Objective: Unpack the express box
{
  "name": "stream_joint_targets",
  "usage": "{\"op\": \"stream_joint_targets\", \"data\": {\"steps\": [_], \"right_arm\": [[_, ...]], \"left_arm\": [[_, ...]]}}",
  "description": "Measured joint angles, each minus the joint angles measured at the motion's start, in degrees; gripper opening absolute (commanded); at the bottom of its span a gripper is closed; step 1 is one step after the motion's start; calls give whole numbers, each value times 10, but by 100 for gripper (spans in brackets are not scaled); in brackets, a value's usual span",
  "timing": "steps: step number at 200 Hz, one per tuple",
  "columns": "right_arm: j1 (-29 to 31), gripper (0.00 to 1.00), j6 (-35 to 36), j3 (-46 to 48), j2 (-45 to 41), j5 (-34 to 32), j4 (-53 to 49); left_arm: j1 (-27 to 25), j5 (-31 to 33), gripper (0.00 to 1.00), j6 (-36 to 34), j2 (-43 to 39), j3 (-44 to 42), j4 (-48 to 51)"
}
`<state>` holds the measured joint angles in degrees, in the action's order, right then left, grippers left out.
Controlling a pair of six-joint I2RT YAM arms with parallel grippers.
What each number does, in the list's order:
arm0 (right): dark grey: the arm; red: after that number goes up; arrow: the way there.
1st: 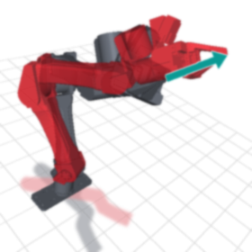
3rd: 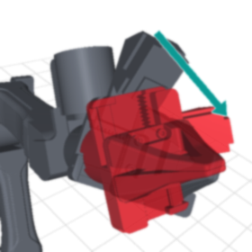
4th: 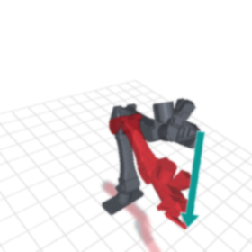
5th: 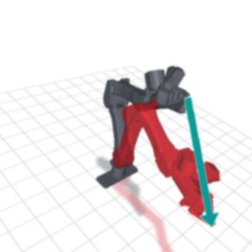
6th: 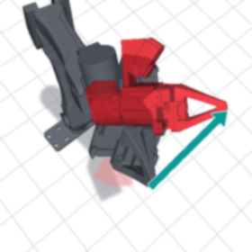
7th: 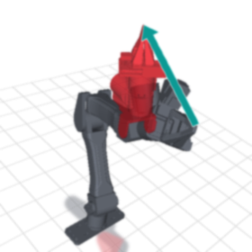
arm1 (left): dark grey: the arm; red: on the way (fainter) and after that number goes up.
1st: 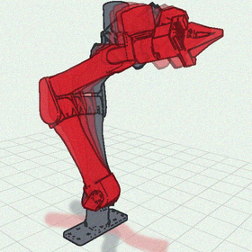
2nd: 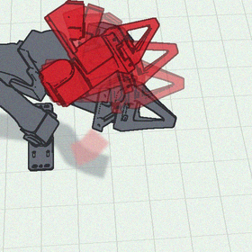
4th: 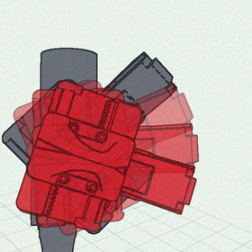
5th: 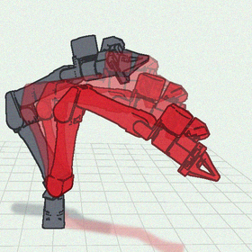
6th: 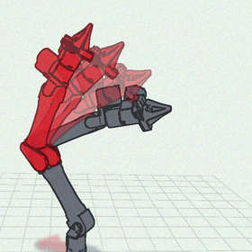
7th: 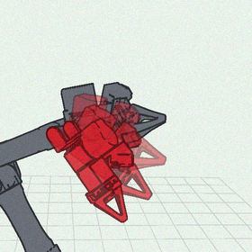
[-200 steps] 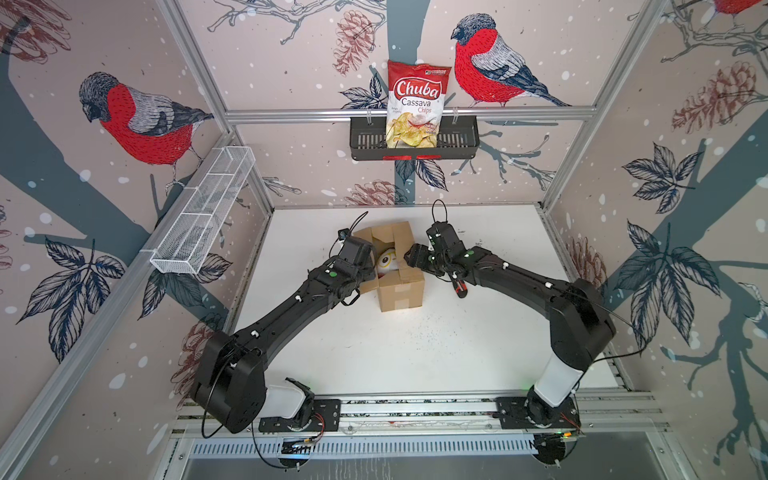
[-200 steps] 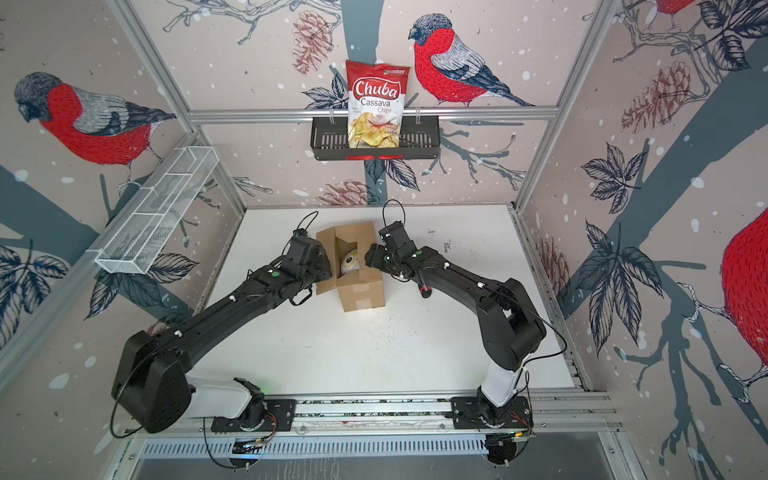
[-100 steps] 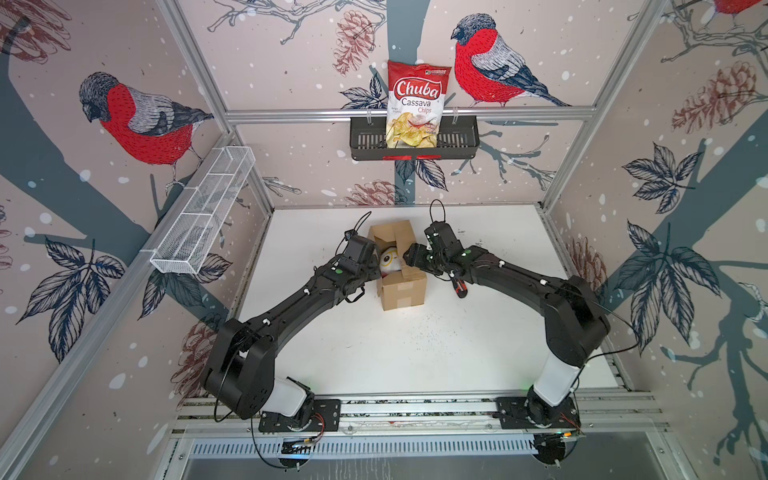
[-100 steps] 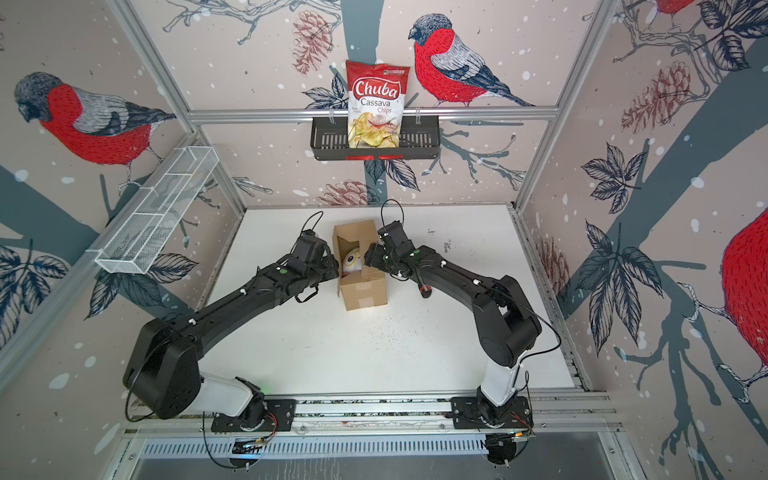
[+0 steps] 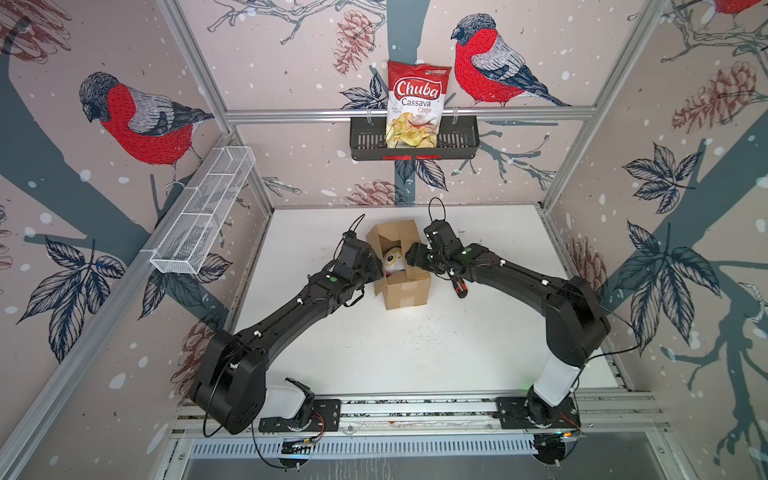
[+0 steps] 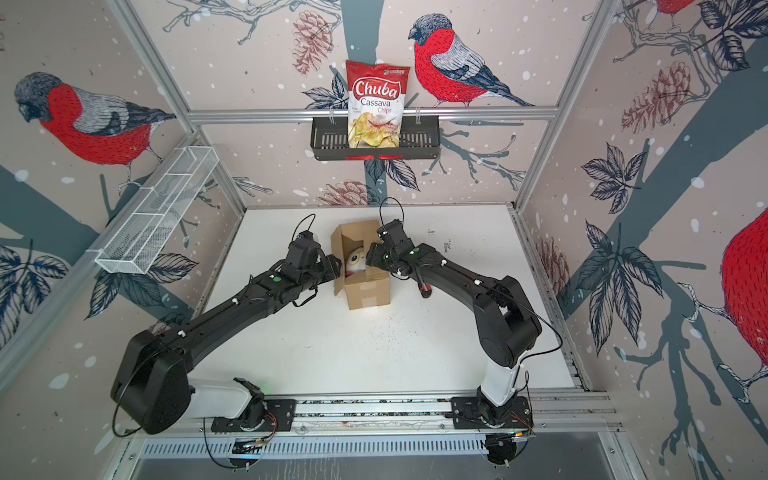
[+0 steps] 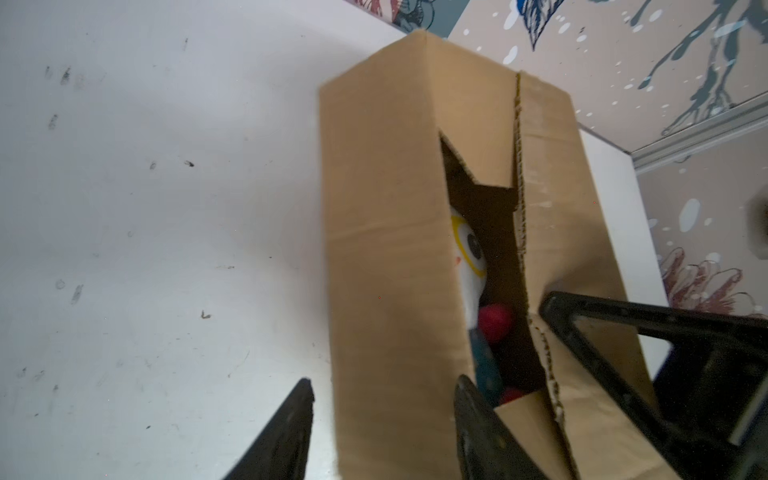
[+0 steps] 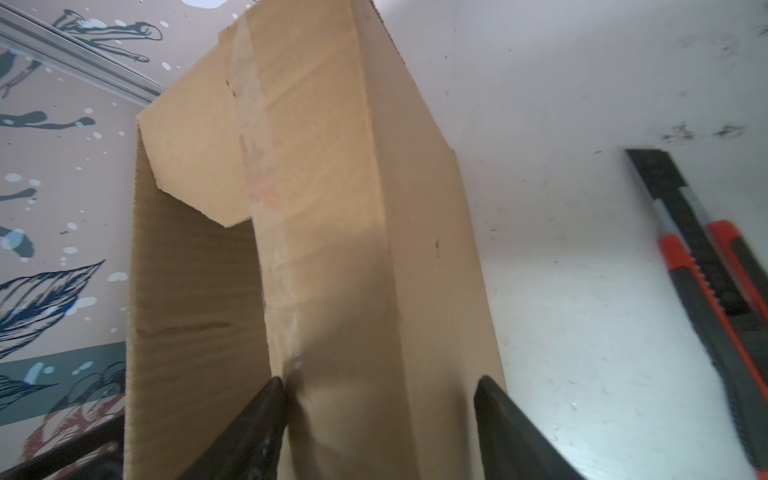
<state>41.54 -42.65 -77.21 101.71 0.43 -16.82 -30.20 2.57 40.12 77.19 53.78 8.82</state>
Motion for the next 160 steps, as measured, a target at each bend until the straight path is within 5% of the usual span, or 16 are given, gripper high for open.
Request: {"op": "stream_joint_targets", "data": {"steps": [60, 160], "right_arm": [[24, 71, 21, -55, -5, -58, -97], [92, 77, 35, -207, 35, -195, -259]], "left_arm": [[1, -30, 64, -18, -5, 18, -28], [35, -71, 52, -50, 37, 65, -26]]}}
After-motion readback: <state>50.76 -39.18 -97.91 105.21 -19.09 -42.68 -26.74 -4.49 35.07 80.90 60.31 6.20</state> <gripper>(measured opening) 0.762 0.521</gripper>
